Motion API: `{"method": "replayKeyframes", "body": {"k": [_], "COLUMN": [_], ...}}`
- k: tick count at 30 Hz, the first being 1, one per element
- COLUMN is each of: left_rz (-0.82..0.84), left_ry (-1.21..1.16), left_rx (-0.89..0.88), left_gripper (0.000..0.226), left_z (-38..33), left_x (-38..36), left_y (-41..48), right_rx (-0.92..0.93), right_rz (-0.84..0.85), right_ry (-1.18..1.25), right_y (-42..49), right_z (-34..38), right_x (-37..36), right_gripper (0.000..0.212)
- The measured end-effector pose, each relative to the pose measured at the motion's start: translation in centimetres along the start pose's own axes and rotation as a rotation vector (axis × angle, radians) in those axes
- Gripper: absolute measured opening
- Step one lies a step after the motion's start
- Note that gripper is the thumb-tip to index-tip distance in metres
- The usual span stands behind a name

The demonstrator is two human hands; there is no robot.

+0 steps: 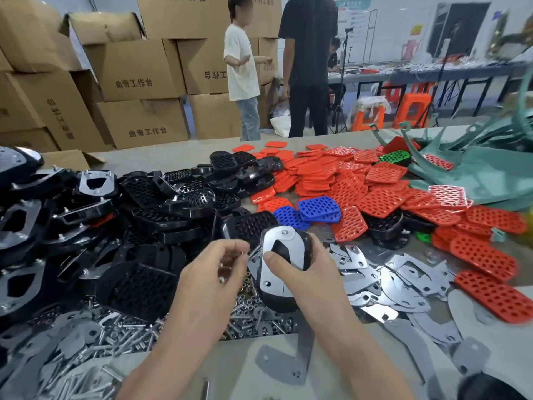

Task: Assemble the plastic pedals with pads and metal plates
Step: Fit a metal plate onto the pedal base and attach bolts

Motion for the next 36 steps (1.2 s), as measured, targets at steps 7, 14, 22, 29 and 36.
{"method": "replayKeyframes", "body": {"k": [7, 14, 22, 29, 36], "left_rz": [-0.121, -0.143, -0.171, -0.119, -0.114], "left_ry": [-0.069, -0.035, -0.119, -0.046, -0.268], "left_rx": [-0.175, -0.235, -0.205, -0.312, -0.13], "left_gripper": [0.013, 0.011, 0.006, 0.021, 0.023], "left_z": [-2.7, -3.0, -2.4, -2.8, -2.0], "left_x": [0.2, -0.2, -0.1, -0.1, -0.1], "left_y": [-0.4, -0.4, -0.3, -0.5, -0.5], "right_rx": [0.069, 0.105, 0.133, 0.129, 0.065], "right_rz": [0.077, 0.09, 0.071, 0.099, 0.133], "right_ry": [-0.204, -0.227, -0.217, -0.159, -0.137], "right_y": [-0.6, -0.8, -1.2, -1.4, -1.5], "right_z": [0.3, 0.5, 0.7, 1.0, 0.9], "right_x": [-1.8, -2.2, -2.4, -2.6, -2.8], "right_gripper": [0.028, 0.027, 0.025, 0.02, 0.024]}}
Point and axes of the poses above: each hand's wrist, its own y-axis towards the middle knuckle, its own x-axis out of the back of the hand, z = x × y, the point moved 6 cm from there along y, towards the middle knuckle, and after that the axes turned 6 degrees about -x, right-handed, at the moved point
